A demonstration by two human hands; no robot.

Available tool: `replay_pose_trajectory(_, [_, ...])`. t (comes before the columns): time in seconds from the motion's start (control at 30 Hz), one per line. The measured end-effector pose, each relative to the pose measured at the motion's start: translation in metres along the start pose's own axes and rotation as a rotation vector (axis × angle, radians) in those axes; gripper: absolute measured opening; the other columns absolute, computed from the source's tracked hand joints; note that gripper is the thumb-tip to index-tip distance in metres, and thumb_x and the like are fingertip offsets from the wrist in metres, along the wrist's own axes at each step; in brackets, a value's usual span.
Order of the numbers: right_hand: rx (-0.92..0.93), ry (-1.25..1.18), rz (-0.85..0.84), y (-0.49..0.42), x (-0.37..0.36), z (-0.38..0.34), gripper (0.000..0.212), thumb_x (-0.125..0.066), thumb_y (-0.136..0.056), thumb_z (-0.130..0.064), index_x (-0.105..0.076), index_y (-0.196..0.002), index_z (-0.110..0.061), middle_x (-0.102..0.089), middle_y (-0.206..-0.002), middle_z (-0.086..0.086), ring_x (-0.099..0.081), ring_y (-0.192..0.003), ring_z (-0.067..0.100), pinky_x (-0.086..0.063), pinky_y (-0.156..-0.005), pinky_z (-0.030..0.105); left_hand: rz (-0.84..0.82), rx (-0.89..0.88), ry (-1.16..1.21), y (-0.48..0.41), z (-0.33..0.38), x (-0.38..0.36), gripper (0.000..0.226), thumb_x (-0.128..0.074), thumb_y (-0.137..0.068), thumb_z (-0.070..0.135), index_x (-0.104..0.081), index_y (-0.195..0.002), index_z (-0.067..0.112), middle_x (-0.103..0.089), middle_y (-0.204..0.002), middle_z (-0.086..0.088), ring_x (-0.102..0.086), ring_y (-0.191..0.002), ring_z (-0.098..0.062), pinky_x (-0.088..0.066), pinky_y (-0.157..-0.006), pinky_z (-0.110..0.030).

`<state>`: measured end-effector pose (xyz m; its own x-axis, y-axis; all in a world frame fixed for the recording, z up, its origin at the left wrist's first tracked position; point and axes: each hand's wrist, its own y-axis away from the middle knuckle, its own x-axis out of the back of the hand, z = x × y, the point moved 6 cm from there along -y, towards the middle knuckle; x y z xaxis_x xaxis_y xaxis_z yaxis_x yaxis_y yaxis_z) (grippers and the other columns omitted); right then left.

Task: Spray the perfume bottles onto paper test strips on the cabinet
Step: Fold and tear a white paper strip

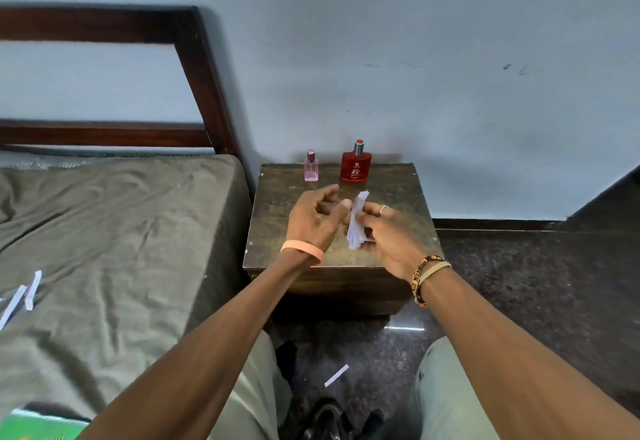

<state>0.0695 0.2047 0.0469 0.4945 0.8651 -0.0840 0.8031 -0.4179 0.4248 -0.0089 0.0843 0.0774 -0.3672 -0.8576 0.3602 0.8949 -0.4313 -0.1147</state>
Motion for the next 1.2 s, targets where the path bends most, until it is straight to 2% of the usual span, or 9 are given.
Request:
replay_pose_trajectory(0.13, [0.092, 0.188, -0.097, 0.017, 0.012, -0.018, 0.020, -0.051, -0.101, -0.016, -0.066, -0.114, -0.013, -0.072, -0.102, 0.007, -0.068, -0.089, 0.014, -0.054, -0.070, 0.022, -0.099, -0.004, -0.040, -0.010, 0.028, -0.020, 0.025, -0.068, -0.087, 0.025, -0.070, -0.111, 0.018, -0.071, -0.102, 0.001, -0.066, -0.091, -0.010, -0.055, -0.088, -0.031])
replay_pose_trajectory(0.27, [0.125, 0.150, 0.055, 0.020, 0.034, -0.028, 0.024, -0.067, -0.092, -0.019, -0.066, -0.115, -0.011, -0.070, -0.093, 0.000, -0.066, -0.076, 0.005, -0.053, -0.060, 0.017, 0.015, 0.112, 0.085, -0.019, 0.030, -0.031, 0.019, -0.068, -0.087, 0.020, -0.073, -0.104, 0.013, -0.074, -0.099, -0.001, -0.068, -0.093, -0.015, -0.055, -0.091, -0.036])
replay_pose_trajectory(0.4, [0.153, 0.162, 0.212, 0.026, 0.061, -0.035, 0.019, -0.079, -0.081, -0.021, -0.074, -0.096, -0.010, -0.073, -0.083, 0.000, -0.067, -0.070, 0.009, -0.056, -0.059, 0.021, 0.085, 0.282, 0.357, -0.024, 0.030, -0.047, 0.015, -0.069, -0.086, 0.015, -0.071, -0.099, 0.008, -0.073, -0.092, -0.005, -0.069, -0.086, -0.020, -0.058, -0.082, -0.035])
replay_pose_trajectory(0.57, [0.200, 0.249, 0.306, 0.032, 0.092, -0.050, 0.008, -0.074, -0.086, -0.022, -0.074, -0.091, -0.015, -0.073, -0.091, 0.004, -0.069, -0.079, 0.016, -0.059, -0.067, 0.028, -0.043, 0.302, 0.496, -0.023, 0.042, -0.063, 0.012, -0.067, -0.085, 0.003, -0.070, -0.097, 0.002, -0.071, -0.084, -0.008, -0.067, -0.074, -0.018, -0.059, -0.070, -0.024])
replay_pose_trajectory(0.73, [0.305, 0.404, 0.379, 0.044, 0.092, -0.062, 0.029, -0.088, -0.068, -0.037, -0.075, -0.087, -0.019, -0.074, -0.084, -0.004, -0.069, -0.079, 0.009, -0.058, -0.072, 0.028, 0.015, 0.309, 0.555, -0.017, 0.046, -0.061, 0.011, -0.069, -0.083, 0.004, -0.070, -0.094, 0.005, -0.072, -0.085, -0.008, -0.069, -0.074, -0.019, -0.060, -0.068, -0.025])
replay_pose_trajectory(0.87, [0.363, 0.444, 0.408, 0.045, 0.076, -0.063, 0.038, -0.084, -0.070, -0.046, -0.075, -0.095, -0.017, -0.072, -0.086, -0.009, -0.067, -0.080, 0.005, -0.058, -0.072, 0.027, 0.097, 0.298, 0.552, -0.010, 0.037, -0.052, 0.013, -0.073, -0.081, 0.005, -0.072, -0.093, 0.009, -0.073, -0.088, -0.010, -0.072, -0.078, -0.019, -0.060, -0.071, -0.030])
replay_pose_trajectory(1.03, [0.485, 0.501, 0.574, 0.043, 0.061, -0.065, 0.012, -0.068, -0.086, -0.018, -0.073, -0.097, -0.021, -0.071, -0.090, -0.007, -0.064, -0.080, 0.007, -0.057, -0.077, 0.030, 0.206, 0.333, 0.665, -0.012, 0.025, -0.027, 0.007, -0.073, -0.081, 0.007, -0.072, -0.088, 0.008, -0.072, -0.080, -0.009, -0.068, -0.071, -0.018, -0.058, -0.070, -0.029])
replay_pose_trajectory(1.13, [0.475, 0.478, 0.465, 0.036, 0.042, -0.065, 0.012, -0.059, -0.093, -0.028, -0.070, -0.096, -0.024, -0.069, -0.084, -0.008, -0.059, -0.067, 0.003, -0.047, -0.058, 0.021, 0.210, 0.344, 0.719, -0.013, 0.022, -0.016, 0.007, -0.074, -0.081, 0.006, -0.072, -0.088, 0.007, -0.071, -0.083, -0.013, -0.068, -0.075, -0.022, -0.059, -0.074, -0.033])
replay_pose_trajectory(1.2, [0.464, 0.503, 0.394, 0.032, 0.030, -0.065, 0.024, -0.062, -0.090, -0.044, -0.068, -0.101, -0.023, -0.066, -0.084, -0.010, -0.060, -0.071, 0.003, -0.047, -0.061, 0.022, 0.190, 0.370, 0.769, -0.013, 0.021, -0.013, 0.008, -0.073, -0.081, 0.004, -0.071, -0.089, 0.004, -0.070, -0.084, -0.015, -0.067, -0.075, -0.022, -0.060, -0.075, -0.033])
